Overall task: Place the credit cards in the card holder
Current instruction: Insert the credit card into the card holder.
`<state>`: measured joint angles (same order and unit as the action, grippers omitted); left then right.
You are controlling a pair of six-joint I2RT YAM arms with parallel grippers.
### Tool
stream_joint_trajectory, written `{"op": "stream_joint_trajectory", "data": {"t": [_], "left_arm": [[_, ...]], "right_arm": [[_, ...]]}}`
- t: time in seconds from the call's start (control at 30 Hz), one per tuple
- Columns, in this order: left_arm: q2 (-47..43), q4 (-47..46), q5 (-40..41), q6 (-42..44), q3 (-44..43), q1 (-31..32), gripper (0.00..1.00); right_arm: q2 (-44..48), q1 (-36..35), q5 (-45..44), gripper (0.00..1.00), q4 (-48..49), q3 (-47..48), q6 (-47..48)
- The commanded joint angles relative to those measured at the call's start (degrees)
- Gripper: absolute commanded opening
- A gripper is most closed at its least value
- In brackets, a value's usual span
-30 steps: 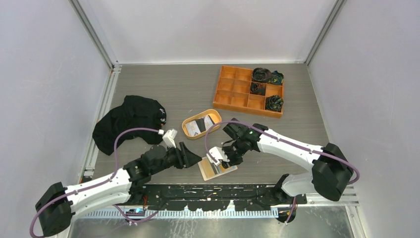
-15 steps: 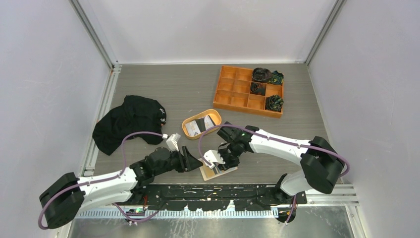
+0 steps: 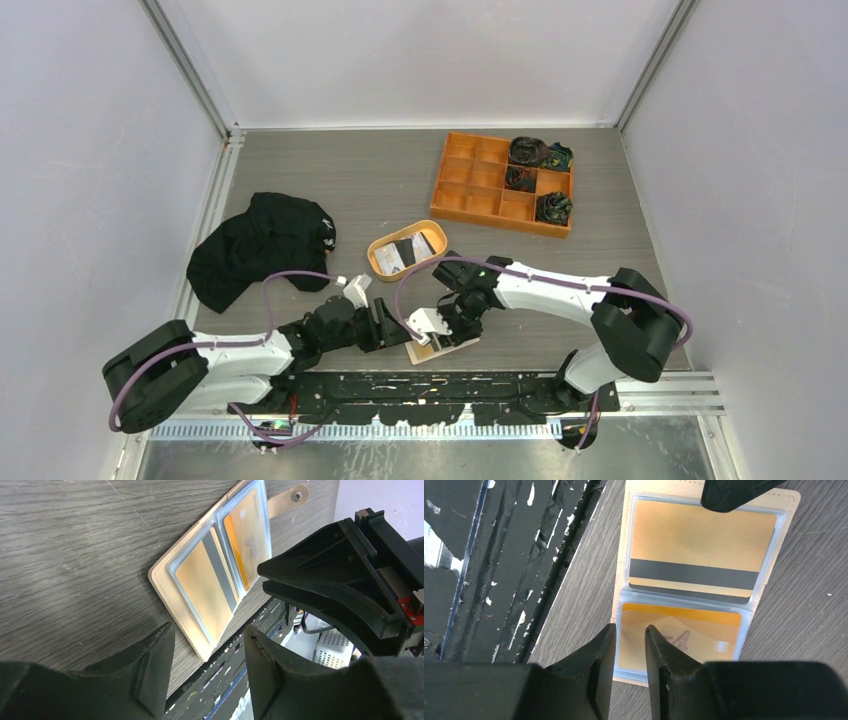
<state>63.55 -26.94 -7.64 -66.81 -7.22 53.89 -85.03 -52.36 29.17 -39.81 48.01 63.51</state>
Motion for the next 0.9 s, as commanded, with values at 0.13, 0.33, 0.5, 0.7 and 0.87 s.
{"op": "stream_joint_trajectory", "data": {"t": [0.13,0.33,0.5,0.7,0.87], "left_arm": [[-0.9,-5.5,-1.4,-1.5,-1.0,0.4,0.52],[-10.0,5.0,1.2,-0.4,-1.4,0.4,0.47],[-13.6,6.7,1.8,-0.9,-1.0,0.5,0.46],[-6.6,-1.9,-0.1,-2.7,-0.2,0.6,0.46],[1.6,-10.4,-1.4,-4.1,-0.5,1.3,0.48]], "right_arm": [[-0.6,-0.3,-1.0,0.34,1.4,0.5,0.2],[-1.7,-0.4,-2.5,0.33,1.4,0.5,0.2],[-3.3,-0.4,-3.7,0.32,1.5,0.8,0.0],[-4.2,-0.3,-4.7,0.3,1.9,1.0,-0.8],[-4.5,-0.4,-4.8,0.3,2.0,1.3,-1.3]]}}
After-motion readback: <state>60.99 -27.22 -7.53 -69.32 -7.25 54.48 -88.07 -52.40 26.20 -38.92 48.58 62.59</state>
